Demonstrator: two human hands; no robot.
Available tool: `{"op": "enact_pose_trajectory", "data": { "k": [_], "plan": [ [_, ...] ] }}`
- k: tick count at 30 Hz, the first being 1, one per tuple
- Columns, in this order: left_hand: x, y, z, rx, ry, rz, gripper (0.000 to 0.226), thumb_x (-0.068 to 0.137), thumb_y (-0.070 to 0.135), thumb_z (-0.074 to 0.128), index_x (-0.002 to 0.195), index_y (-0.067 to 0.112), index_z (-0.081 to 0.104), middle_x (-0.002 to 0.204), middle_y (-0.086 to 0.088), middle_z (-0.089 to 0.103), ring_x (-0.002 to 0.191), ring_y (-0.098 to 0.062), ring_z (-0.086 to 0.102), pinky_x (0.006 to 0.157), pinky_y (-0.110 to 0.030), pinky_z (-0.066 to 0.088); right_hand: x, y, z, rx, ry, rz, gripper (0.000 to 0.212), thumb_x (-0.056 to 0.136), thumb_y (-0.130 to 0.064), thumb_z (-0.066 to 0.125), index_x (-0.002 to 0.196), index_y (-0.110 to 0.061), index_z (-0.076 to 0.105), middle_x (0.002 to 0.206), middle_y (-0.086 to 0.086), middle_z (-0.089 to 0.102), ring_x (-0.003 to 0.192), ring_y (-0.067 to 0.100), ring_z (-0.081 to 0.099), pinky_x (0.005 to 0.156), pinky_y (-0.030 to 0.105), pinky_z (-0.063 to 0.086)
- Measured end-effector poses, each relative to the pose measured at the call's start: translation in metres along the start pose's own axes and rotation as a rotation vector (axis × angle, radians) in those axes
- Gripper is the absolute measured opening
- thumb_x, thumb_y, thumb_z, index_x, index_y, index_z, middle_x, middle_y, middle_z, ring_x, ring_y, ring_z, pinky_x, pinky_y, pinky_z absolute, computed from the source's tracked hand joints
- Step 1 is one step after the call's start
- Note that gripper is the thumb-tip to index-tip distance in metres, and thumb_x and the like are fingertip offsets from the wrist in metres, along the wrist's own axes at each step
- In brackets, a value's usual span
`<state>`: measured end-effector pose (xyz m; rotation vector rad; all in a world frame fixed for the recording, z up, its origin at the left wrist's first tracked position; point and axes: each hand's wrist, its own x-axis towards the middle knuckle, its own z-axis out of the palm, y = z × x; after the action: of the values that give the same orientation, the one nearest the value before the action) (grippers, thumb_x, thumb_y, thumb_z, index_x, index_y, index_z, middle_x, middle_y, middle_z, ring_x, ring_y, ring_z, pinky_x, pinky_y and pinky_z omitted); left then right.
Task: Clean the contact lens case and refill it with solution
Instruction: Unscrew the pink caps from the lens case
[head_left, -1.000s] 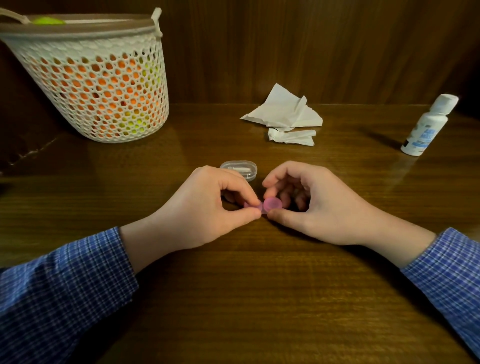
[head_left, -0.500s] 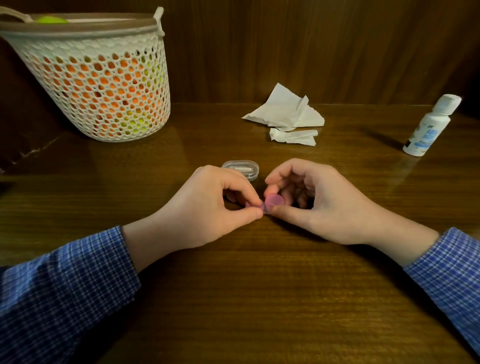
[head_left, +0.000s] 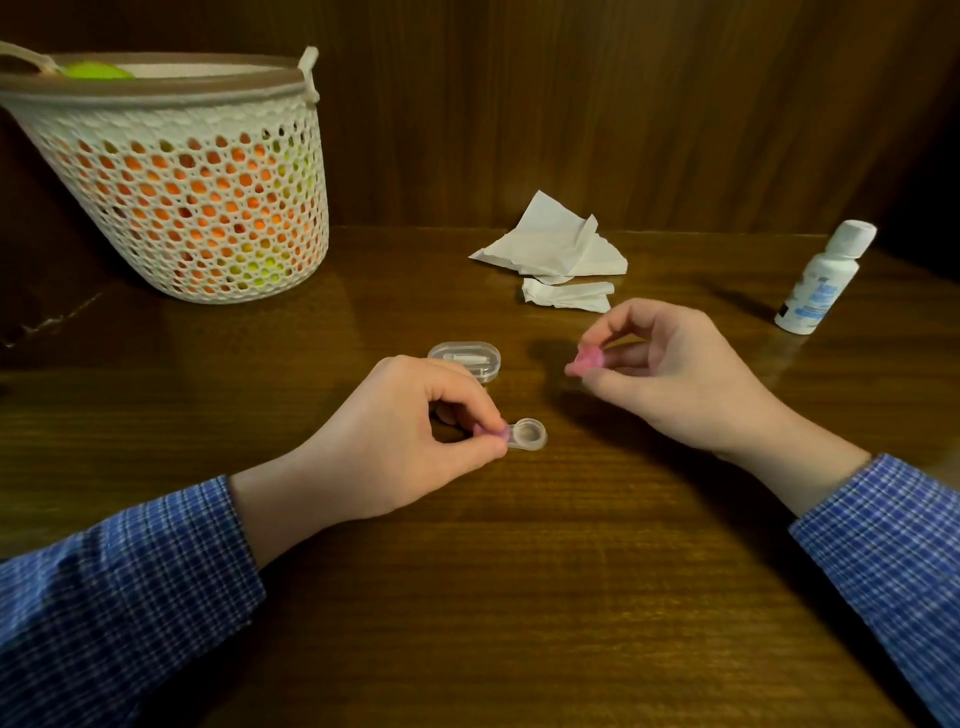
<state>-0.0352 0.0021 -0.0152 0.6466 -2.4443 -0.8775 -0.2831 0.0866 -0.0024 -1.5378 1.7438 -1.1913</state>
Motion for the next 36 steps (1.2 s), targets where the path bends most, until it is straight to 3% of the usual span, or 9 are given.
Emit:
{"op": "enact_pose_trajectory", "data": {
  "k": [2,6,10,14,26,36],
  "plan": [
    [0.000,0.000,0.000,-0.005,0.007,0.002,0.012,0.085,0.026,0.081,0.096,0.030,0.081,0.095,0.014,0.076,0.097,-0.008,0.071,0.083,-0.031,0.059,0.002,0.003,-0.002,-0.172,0.064,-0.004,0.016,0.084,-0.013,0.082,0.094,-0.021,0.072,0.092,-0.007,0.076,0.089,0.007,0.074,0.084,0.027,0.062],
    [0.000,0.000,0.001,-0.005,0.010,0.008,0.012,0.085,0.025,0.081,0.096,0.029,0.082,0.094,0.014,0.076,0.096,-0.008,0.071,0.082,-0.031,0.059,0.006,0.010,-0.003,-0.362,0.150,0.024,0.014,0.083,-0.025,0.083,0.087,-0.031,0.071,0.093,-0.013,0.070,0.093,0.007,0.064,0.084,0.032,0.056],
    [0.000,0.000,0.001,-0.005,0.009,0.010,0.012,0.085,0.025,0.081,0.096,0.029,0.082,0.094,0.015,0.076,0.096,-0.007,0.071,0.084,-0.029,0.058,0.010,0.016,-0.003,-0.356,0.175,0.067,0.024,0.083,-0.028,0.084,0.099,-0.031,0.067,0.094,-0.014,0.069,0.092,0.005,0.066,0.077,0.023,0.056],
    [0.000,0.001,0.000,0.001,0.010,0.009,0.012,0.084,0.026,0.080,0.096,0.030,0.082,0.094,0.015,0.076,0.097,-0.006,0.071,0.086,-0.028,0.057,0.013,0.017,-0.005,-0.356,0.183,0.099,0.044,0.084,-0.029,0.084,0.123,-0.029,0.062,0.094,-0.017,0.071,0.094,0.004,0.067,0.084,0.027,0.057],
    [0.000,0.000,0.001,-0.006,0.004,-0.001,0.012,0.083,0.028,0.080,0.095,0.030,0.081,0.094,0.016,0.076,0.099,-0.008,0.071,0.087,-0.027,0.057,0.018,0.022,-0.006,-0.452,0.252,0.088,0.044,0.085,-0.030,0.083,0.123,-0.023,0.063,0.088,-0.015,0.070,0.083,0.006,0.068,0.079,0.034,0.062],
    [0.000,0.001,0.000,0.006,-0.005,-0.015,0.013,0.085,0.027,0.080,0.097,0.031,0.081,0.095,0.017,0.075,0.098,-0.006,0.070,0.086,-0.027,0.057,0.017,0.019,-0.010,-0.484,0.314,0.082,0.064,0.083,-0.037,0.082,0.137,-0.024,0.051,0.101,-0.013,0.065,0.081,0.005,0.063,0.064,0.017,0.051]
  ]
}}
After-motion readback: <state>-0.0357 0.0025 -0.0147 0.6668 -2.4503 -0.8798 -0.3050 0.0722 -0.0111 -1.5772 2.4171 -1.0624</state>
